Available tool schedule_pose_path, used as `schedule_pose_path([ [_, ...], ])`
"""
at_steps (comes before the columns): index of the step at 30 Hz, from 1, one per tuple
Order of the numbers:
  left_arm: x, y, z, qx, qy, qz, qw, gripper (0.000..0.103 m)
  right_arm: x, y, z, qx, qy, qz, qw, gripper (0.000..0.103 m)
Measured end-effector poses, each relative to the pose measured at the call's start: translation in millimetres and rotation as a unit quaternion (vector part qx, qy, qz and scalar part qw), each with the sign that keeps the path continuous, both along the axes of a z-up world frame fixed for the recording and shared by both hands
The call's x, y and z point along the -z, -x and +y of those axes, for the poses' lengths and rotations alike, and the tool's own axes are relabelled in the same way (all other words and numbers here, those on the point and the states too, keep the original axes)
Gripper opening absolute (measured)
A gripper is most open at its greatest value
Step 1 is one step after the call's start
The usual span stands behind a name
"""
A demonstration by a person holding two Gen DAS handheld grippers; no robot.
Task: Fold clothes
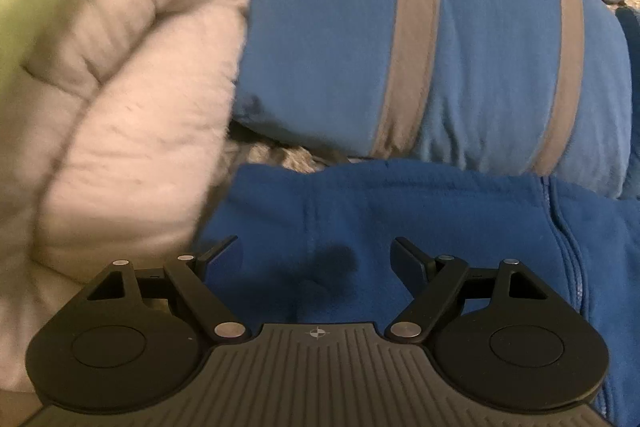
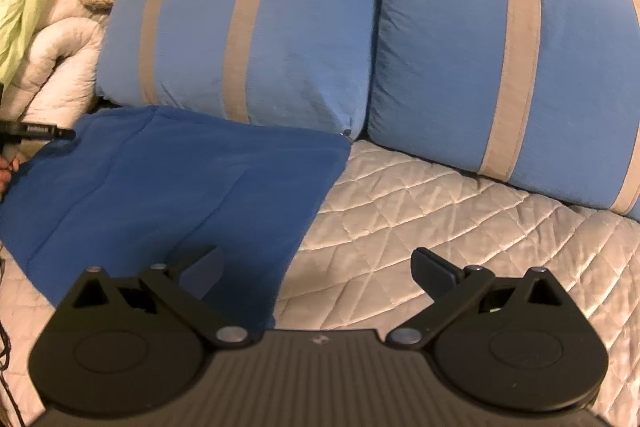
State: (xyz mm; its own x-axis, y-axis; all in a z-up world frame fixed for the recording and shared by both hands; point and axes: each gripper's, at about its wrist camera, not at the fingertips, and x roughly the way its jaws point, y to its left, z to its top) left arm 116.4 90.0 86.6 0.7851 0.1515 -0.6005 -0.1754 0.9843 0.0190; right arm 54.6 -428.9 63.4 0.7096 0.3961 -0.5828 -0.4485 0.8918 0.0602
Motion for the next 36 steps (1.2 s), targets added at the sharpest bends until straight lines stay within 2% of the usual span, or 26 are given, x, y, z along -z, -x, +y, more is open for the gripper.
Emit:
schedule_pose_path([
  [4,18.7,-9.0,1.7,0.023,0.009,0.028,0.9993,0.082,2.3,-5.4,1.2,0.002,-0.006,0.008,1.0,0.103],
  [12,36.5,-20.2,0.7,0.026,0.001,0.051,0.9983,0.09,5.1,-13.2,2.0,0.014,0.001,0.012,1.0,0.103],
  [19,33.7,-21.0,-2.7,0.017,-0.005,0.054,0.9984,0.09,8.4,-18.8,-5.0,0.033,-0.002,0.024,0.999,0.103],
  [24,26.5,-26.6,-7.5,0.005,-0.007,0.083,0.9965,0.097,11.2,-21.9,-5.3,0.034,-0.002,0.027,0.999,0.103],
  [28,20.5,-29.2,-11.1,-0.002,-0.009,0.109,0.994,0.097,12.4,-24.2,-5.8,0.04,-0.002,0.025,0.999,0.103],
  [31,13.3,-23.0,-10.8,-0.018,0.013,0.106,0.9941,0.097,12.5,-26.0,-9.3,0.047,-0.006,0.025,0.999,0.103],
  [34,5.9,-14.5,-14.0,-0.008,0.046,0.099,0.9941,0.097,12.8,-26.8,-12.4,0.052,-0.011,0.031,0.998,0.103],
  [36,1.7,-10.1,-22.6,0.005,0.042,0.095,0.9946,0.097,13.7,-27.6,-13.0,0.053,-0.012,0.036,0.998,0.103],
])
